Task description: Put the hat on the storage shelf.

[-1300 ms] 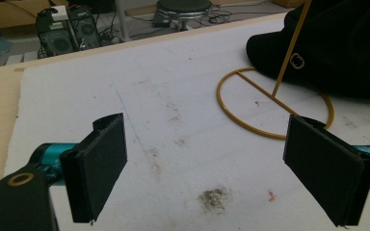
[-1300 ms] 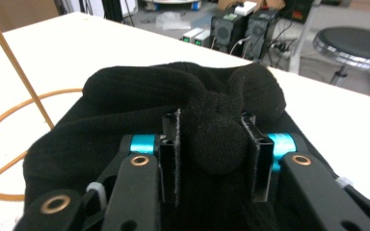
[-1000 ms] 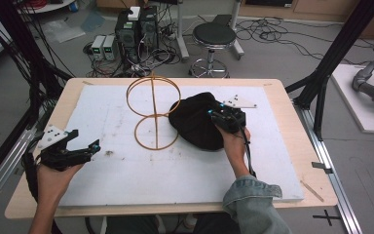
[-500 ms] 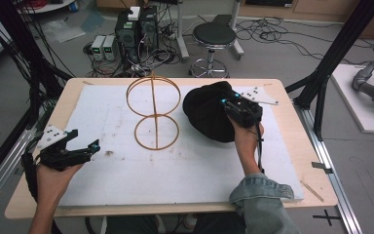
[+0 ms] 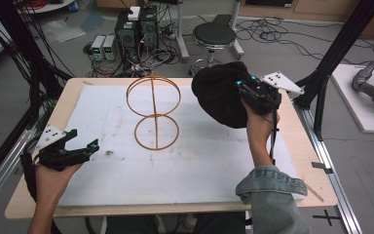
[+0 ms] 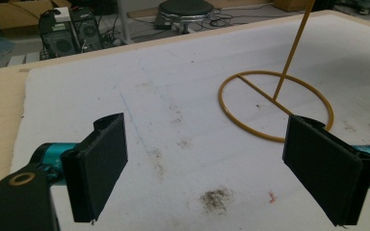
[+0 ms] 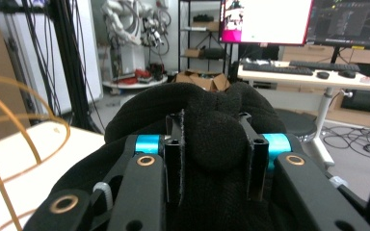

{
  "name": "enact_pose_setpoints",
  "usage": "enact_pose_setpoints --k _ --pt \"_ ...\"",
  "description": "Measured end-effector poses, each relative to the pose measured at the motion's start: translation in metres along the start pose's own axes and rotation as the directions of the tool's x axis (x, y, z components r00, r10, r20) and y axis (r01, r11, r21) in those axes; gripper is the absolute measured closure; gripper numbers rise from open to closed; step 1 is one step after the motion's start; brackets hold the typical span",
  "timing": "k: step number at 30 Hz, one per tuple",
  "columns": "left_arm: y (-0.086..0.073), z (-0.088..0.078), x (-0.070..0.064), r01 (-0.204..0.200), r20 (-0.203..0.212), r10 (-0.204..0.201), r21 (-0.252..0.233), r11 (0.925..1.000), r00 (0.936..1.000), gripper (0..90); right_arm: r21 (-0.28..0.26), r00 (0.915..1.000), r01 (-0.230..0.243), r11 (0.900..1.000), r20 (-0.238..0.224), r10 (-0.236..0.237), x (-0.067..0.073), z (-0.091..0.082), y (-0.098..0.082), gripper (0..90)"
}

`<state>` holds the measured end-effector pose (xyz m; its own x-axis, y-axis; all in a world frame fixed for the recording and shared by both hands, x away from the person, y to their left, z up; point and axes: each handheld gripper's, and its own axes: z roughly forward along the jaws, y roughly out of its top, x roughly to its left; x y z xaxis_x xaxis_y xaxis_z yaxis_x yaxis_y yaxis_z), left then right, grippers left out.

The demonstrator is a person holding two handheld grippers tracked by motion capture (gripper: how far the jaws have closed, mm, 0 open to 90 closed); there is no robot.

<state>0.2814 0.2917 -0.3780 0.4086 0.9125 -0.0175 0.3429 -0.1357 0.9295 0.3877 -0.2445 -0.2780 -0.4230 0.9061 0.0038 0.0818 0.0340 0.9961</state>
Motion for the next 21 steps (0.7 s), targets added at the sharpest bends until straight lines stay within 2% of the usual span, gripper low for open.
enact_pose_setpoints --k 10,21 --pt "0.001 -0.001 0.000 0.002 -0.001 -0.002 -0.005 1.0000 1.0000 16.2 -0.081 0.9992 -0.038 0.996 -0.013 0.037 -0.004 -0.008 0.034 70.5" --pt "0.002 -0.003 0.001 0.002 -0.001 -0.002 -0.013 0.9999 1.0000 16.2 -0.125 0.9969 -0.056 0.991 -0.062 0.049 0.008 -0.007 0.061 70.4"
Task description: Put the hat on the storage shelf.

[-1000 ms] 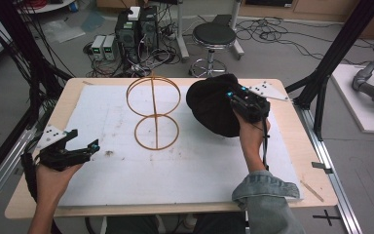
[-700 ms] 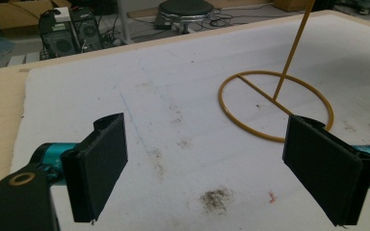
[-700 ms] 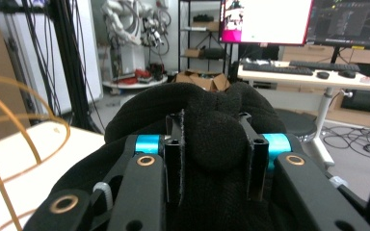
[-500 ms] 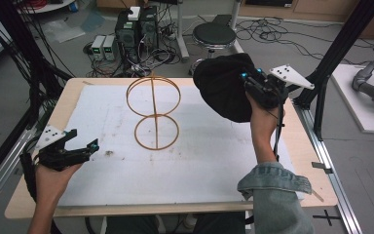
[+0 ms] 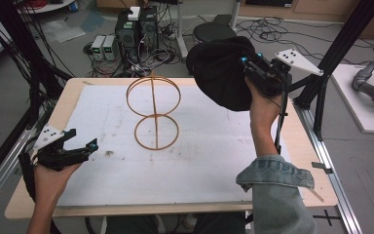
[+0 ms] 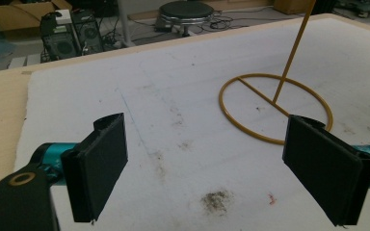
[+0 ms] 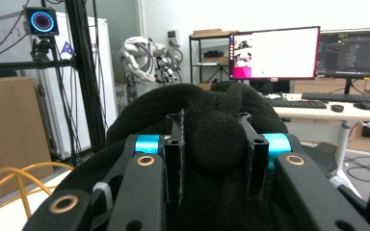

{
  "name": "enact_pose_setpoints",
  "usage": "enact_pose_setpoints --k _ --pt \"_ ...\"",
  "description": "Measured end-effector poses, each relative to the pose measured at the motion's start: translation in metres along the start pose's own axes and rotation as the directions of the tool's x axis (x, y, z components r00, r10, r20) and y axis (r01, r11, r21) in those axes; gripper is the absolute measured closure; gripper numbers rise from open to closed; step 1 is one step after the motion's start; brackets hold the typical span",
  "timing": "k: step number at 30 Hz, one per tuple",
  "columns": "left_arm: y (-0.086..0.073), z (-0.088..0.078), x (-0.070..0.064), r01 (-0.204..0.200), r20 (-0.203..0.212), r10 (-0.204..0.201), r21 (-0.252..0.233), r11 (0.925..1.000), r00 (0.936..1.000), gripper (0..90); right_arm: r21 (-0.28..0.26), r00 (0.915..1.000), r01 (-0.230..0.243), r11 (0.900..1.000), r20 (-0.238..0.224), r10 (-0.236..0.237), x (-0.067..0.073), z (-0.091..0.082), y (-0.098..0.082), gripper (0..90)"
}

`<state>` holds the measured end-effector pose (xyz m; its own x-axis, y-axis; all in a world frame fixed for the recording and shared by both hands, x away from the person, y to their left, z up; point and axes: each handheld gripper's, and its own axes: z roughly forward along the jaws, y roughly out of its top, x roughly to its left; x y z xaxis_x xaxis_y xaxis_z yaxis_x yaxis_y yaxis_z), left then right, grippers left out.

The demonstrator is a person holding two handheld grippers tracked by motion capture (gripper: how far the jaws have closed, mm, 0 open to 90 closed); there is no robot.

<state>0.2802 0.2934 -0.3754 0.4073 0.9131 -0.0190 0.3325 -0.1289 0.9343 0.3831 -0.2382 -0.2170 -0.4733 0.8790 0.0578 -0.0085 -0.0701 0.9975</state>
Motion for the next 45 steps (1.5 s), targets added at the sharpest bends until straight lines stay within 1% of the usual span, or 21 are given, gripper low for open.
enact_pose_setpoints --k 2,8,12,17,21,24,26,30,34,36,39,40,41,45 --pt "0.000 0.000 0.000 0.007 -0.001 -0.007 -0.004 1.0000 1.0000 16.2 -0.004 1.0000 -0.001 1.000 -0.010 0.001 0.003 0.002 0.002 70.4" --pt "0.001 -0.001 0.000 0.006 -0.001 -0.006 -0.007 1.0000 1.0000 16.2 -0.010 0.9988 -0.015 1.000 -0.046 0.014 0.012 0.009 0.006 70.3" --pt "0.001 -0.002 0.001 0.006 0.000 -0.006 -0.007 1.0000 1.0000 16.2 -0.019 0.9957 -0.035 0.999 -0.087 0.033 0.017 0.013 0.009 70.4" --pt "0.001 -0.002 0.001 0.005 -0.003 -0.005 -0.008 1.0000 1.0000 16.2 -0.022 0.9909 -0.034 0.999 -0.131 0.030 0.026 0.020 0.013 70.3" --pt "0.002 -0.003 0.001 0.004 -0.004 -0.004 -0.010 0.9999 1.0000 16.2 -0.019 0.9836 -0.044 0.999 -0.176 0.040 0.034 0.025 0.014 70.2" --pt "0.002 -0.004 0.002 0.004 -0.003 -0.004 -0.012 0.9999 1.0000 16.2 -0.014 0.9763 -0.065 0.998 -0.208 0.061 0.039 0.029 0.013 70.3" --pt "0.002 -0.004 0.002 0.006 -0.005 -0.006 -0.014 0.9999 1.0000 16.2 -0.010 0.9720 -0.071 0.997 -0.225 0.067 0.041 0.031 0.012 70.2" --pt "0.003 -0.005 0.002 0.004 -0.005 -0.004 -0.017 0.9999 1.0000 16.2 0.007 0.9667 -0.071 0.997 -0.246 0.070 0.048 0.037 0.010 70.1" --pt "0.003 -0.005 0.002 0.008 -0.006 -0.008 -0.021 0.9997 0.9999 16.2 0.024 0.9562 -0.095 0.995 -0.276 0.097 0.055 0.044 0.006 70.0" --pt "0.003 -0.006 0.003 0.005 -0.005 -0.005 -0.020 0.9998 1.0000 16.2 0.034 0.9486 -0.116 0.993 -0.293 0.120 0.056 0.048 0.004 69.9" --pt "0.004 -0.007 0.003 0.006 -0.008 -0.006 -0.021 0.9998 0.9999 16.2 0.046 0.9447 -0.120 0.992 -0.302 0.128 0.060 0.053 0.002 69.9" --pt "0.004 -0.007 0.003 0.006 -0.008 -0.006 -0.021 0.9998 0.9999 16.2 0.053 0.9402 -0.127 0.991 -0.312 0.137 0.061 0.056 0.000 69.9" --pt "0.003 -0.007 0.004 0.006 -0.008 -0.007 -0.021 0.9998 0.9999 16.2 0.058 0.9379 -0.131 0.990 -0.316 0.143 0.063 0.058 -0.001 69.8" --pt "0.004 -0.008 0.004 0.008 -0.010 -0.008 -0.025 0.9997 0.9999 16.2 0.082 0.9324 -0.125 0.989 -0.331 0.145 0.071 0.064 -0.005 69.6"
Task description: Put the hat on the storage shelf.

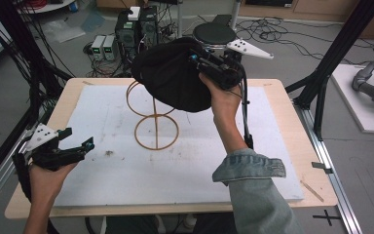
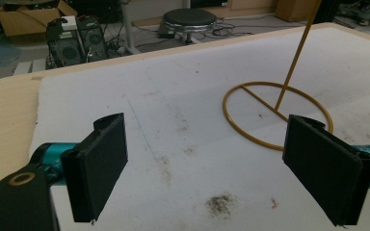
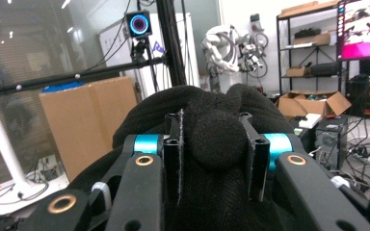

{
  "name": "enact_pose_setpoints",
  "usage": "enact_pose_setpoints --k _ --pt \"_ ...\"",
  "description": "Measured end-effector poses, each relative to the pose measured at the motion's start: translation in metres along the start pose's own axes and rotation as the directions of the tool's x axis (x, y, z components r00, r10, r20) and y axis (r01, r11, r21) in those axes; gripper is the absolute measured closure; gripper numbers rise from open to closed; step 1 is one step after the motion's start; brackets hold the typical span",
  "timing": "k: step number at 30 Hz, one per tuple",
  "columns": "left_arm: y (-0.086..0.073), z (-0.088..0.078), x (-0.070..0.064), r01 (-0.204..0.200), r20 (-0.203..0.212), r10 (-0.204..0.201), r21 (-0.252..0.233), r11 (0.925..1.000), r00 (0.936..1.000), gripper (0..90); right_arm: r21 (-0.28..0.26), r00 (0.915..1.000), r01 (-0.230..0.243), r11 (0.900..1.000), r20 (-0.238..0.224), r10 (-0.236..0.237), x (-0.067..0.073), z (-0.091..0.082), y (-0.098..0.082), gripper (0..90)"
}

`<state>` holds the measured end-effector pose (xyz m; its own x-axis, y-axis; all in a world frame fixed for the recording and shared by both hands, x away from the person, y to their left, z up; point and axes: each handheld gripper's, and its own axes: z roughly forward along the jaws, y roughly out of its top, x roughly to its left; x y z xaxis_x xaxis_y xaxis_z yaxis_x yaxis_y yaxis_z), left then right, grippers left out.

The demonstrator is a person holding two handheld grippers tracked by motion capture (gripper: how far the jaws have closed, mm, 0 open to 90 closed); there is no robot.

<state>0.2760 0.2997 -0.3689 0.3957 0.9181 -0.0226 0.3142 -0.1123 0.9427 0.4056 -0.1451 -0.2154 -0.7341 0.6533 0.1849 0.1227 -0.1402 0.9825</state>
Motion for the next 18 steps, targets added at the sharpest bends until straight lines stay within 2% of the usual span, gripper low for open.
enact_pose_setpoints --k 8,18 --pt "0.000 -0.001 0.000 0.000 -0.001 0.000 -0.003 1.0000 1.0000 16.2 0.072 0.9995 0.005 0.997 -0.031 -0.003 0.008 0.018 -0.011 68.1" --pt "0.000 -0.001 0.000 0.001 -0.001 -0.001 -0.001 1.0000 1.0000 16.2 0.164 0.9991 0.005 0.986 -0.043 0.002 0.016 0.041 -0.027 66.1"
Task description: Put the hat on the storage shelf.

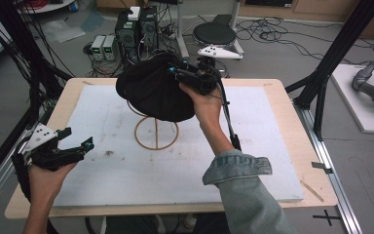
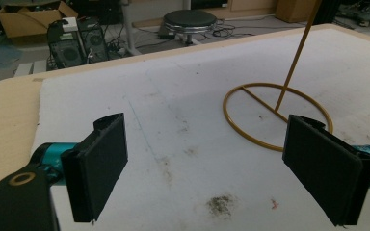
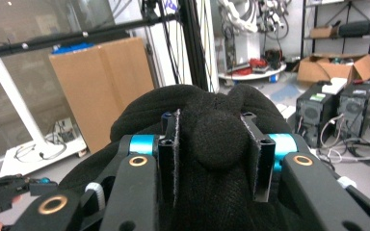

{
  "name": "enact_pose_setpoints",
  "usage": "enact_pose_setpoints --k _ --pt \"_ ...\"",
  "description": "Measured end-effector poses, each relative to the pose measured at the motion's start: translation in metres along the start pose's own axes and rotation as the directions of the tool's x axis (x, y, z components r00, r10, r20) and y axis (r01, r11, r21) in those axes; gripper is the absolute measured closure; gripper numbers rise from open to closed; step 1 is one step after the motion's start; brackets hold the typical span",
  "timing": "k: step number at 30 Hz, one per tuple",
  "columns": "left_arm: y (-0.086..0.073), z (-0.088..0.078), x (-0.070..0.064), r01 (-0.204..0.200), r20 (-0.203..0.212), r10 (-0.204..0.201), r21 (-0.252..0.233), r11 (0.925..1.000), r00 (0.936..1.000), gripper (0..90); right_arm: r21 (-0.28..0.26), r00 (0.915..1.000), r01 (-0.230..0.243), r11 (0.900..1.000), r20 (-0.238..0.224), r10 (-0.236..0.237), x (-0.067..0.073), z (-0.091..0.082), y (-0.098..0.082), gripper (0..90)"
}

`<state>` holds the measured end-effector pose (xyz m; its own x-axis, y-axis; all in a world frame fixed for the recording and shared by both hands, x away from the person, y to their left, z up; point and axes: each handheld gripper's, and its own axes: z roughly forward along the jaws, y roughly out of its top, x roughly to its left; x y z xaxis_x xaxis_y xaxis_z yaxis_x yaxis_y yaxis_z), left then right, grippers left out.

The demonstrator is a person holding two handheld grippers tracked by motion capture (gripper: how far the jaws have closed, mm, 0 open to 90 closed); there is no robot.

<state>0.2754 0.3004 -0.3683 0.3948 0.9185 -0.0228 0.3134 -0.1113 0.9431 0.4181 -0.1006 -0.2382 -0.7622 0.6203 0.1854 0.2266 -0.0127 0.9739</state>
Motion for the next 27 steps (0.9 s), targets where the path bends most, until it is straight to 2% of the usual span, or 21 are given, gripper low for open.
enact_pose_setpoints --k 5,20,27 --pt "0.000 -0.001 0.001 -0.005 0.001 0.005 0.002 1.0000 1.0000 16.2 0.021 0.9999 0.015 1.000 -0.001 -0.015 0.005 0.007 -0.004 65.7" --pt "0.000 0.001 -0.001 -0.004 0.003 0.004 0.001 1.0000 1.0000 16.2 0.056 0.9996 0.000 0.998 0.027 -0.002 0.009 0.019 -0.011 60.8" --pt "0.000 0.002 -0.003 -0.013 0.009 0.013 0.009 0.9999 0.9999 16.2 0.076 0.9997 -0.009 0.997 0.023 0.007 0.011 0.026 -0.015 56.6"
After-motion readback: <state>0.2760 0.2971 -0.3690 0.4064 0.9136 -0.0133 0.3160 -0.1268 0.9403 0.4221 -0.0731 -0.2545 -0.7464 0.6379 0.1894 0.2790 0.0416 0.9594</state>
